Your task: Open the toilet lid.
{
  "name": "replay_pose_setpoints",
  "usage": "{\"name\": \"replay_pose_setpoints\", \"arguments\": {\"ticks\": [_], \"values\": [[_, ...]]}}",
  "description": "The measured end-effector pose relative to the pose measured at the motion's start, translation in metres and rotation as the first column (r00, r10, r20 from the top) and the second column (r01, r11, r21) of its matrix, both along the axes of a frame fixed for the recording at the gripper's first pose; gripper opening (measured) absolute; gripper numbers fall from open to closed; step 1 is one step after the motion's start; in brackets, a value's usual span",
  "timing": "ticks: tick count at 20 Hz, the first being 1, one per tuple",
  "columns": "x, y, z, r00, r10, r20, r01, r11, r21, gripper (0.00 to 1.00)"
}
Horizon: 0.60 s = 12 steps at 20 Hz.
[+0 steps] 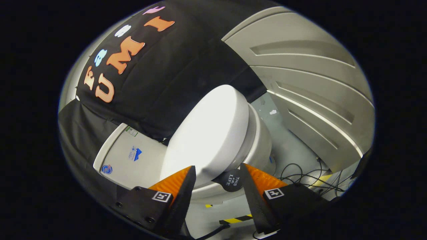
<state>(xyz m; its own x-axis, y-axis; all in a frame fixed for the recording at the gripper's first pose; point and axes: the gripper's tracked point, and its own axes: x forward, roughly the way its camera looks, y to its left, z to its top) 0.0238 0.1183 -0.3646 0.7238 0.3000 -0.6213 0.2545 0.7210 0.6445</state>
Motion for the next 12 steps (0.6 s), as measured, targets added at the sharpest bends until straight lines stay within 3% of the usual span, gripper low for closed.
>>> {"name": "replay_pose_setpoints", "arguments": {"ticks": [3, 5, 6, 7, 11, 12], "values": [[-0.003, -0.008, -0.003, 0.999, -0.035, -0.012, 0.035, 0.999, 0.017, 0.68], [-0.002, -0.017, -0.006, 0.997, -0.078, -0.014, 0.078, 0.997, -0.008, 0.67], [-0.004, -0.027, -0.01, 0.995, -0.1, -0.025, 0.099, 0.995, -0.03, 0.7], [-0.009, -0.023, -0.011, 0.994, -0.092, -0.063, 0.092, 0.996, -0.009, 0.74], [-0.001, 0.0, -0.025, 0.997, -0.02, -0.081, 0.024, 0.999, 0.048, 0.74], [0.002, -0.003, -0.034, 0.995, -0.018, -0.098, 0.021, 0.999, 0.034, 0.66]]}}
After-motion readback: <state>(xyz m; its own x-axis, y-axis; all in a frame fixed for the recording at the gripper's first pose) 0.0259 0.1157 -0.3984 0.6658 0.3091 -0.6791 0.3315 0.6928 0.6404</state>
